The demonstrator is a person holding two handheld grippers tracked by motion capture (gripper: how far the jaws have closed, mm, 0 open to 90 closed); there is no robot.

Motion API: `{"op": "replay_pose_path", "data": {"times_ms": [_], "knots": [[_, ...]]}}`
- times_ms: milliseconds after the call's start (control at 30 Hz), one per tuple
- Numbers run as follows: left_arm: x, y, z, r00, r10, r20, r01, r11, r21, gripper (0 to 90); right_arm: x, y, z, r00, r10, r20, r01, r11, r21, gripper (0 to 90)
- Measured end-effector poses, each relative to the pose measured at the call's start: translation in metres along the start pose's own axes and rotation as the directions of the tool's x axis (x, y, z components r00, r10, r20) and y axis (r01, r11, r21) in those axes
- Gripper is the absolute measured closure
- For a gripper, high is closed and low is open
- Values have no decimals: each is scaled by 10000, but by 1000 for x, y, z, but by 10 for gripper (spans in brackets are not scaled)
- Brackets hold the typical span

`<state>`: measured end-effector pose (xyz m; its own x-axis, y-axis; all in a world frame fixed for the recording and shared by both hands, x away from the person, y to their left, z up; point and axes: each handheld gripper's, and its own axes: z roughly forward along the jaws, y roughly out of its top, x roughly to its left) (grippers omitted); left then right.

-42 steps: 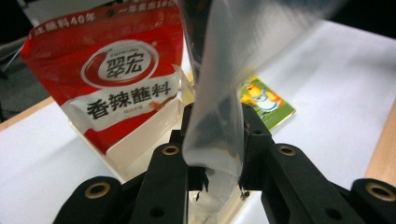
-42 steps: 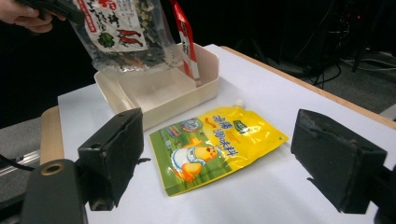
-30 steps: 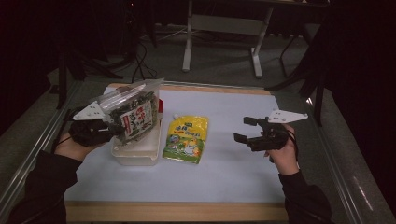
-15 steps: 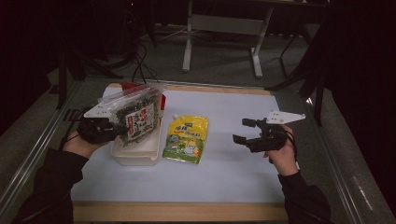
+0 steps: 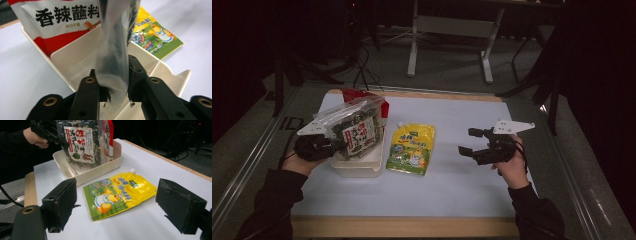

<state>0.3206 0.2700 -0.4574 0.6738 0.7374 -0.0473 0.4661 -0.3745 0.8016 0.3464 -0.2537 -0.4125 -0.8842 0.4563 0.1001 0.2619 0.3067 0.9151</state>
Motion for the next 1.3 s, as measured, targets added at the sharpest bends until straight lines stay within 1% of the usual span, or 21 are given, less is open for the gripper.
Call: {"op": "replay_pose_path", "data": {"times_ms": [67, 133, 233, 300, 400, 433, 467, 500, 567, 633, 667, 733, 767, 833, 900, 1067, 1133, 1200, 1233, 1267, 1300], "knots": [[-1, -1, 0, 10000, -11, -30, 10, 9998, -196, 691, 0, 0, 1, 9999, -137, 4, 137, 9999, -47, 169], [-2, -3, -3, 9998, -182, -128, 177, 9992, -363, 648, 0, 0, 1, 9997, -241, 53, 241, 9997, -13, 170], [-3, -7, -8, 9987, -504, 59, 507, 9961, -727, 621, 0, -1, 3, 9998, -207, -84, 207, 9998, 43, 170], [-5, -9, -11, 9987, -502, 4, 501, 9961, -725, 586, 0, -2, 4, 9995, -294, -117, 295, 9995, 82, 170], [-12, -10, -15, 9987, -465, -197, 446, 9952, -870, 561, 0, -2, 5, 9995, -281, -119, 282, 9995, 113, 169], [-14, -10, -17, 9988, -456, -169, 438, 9944, -957, 536, 0, -2, 5, 9996, -268, -82, 269, 9996, 98, 169], [-16, -10, -19, 9989, -432, -209, 408, 9941, -1007, 536, 0, -2, 5, 9996, -280, -77, 281, 9995, 112, 169], [-19, -9, -21, 9985, -428, -343, 388, 9933, -1089, 536, 0, -2, 6, 9995, -298, -81, 299, 9995, 115, 169], [-22, -8, -27, 9985, -477, -279, 436, 9899, -1346, 535, 0, -2, 6, 9995, -326, -57, 327, 9994, 92, 169], [-26, -7, -33, 9979, -522, -388, 458, 9877, -1492, 521, -1, -3, 6, 9997, -239, -56, 239, 9997, 59, 169], [-29, -8, -36, 9977, -561, -372, 495, 9862, -1583, 509, -1, -3, 6, 9997, -234, -48, 234, 9997, 68, 169], [-34, -8, -41, 9975, -474, -521, 385, 9863, -1605, 509, -1, -3, 6, 9998, -205, -12, 206, 9998, 76, 159], [-36, -9, -42, 9973, -459, -566, 362, 9860, -1626, 477, -1, -3, 6, 9999, -166, -44, 166, 9998, 88, 158], [-41, -11, -46, 9962, -574, -648, 455, 9840, -1725, 444, -1, -3, 6, 9999, -121, -49, 122, 9998, 139, 152], [-46, -13, -49, 9952, -676, -709, 536, 9816, -1832, 386, -2, -3, 7, 9999, -155, -34, 155, 9997, 213, 152], [-62, -16, -60, 9941, -538, -939, 337, 9785, -2035, 373, -1, -5, 9, 9997, -243, -69, 243, 9996, 128, 149], [-70, -16, -63, 9949, -462, -893, 268, 9781, -2065, 372, 0, -5, 9, 9994, -349, -77, 350, 9993, 148, 141], [-78, -16, -65, 9949, -402, -923, 201, 9776, -2093, 345, 1, -5, 10, 9994, -342, -66, 342, 9993, 131, 141], [-78, -16, -65, 9949, -402, -923, 201, 9776, -2093, 318, 1, -5, 10, 9994, -342, -66, 342, 9993, 131, 141], [-83, -16, -66, 9949, -442, -907, 238, 9764, -2146, 318, 2, -5, 11, 9997, -237, -112, 239, 9994, 240, 142], [-86, -16, -67, 9951, -434, -885, 232, 9758, -2172, 292, 2, -5, 11, 9998, -178, -74, 181, 9990, 416, 141]]}}
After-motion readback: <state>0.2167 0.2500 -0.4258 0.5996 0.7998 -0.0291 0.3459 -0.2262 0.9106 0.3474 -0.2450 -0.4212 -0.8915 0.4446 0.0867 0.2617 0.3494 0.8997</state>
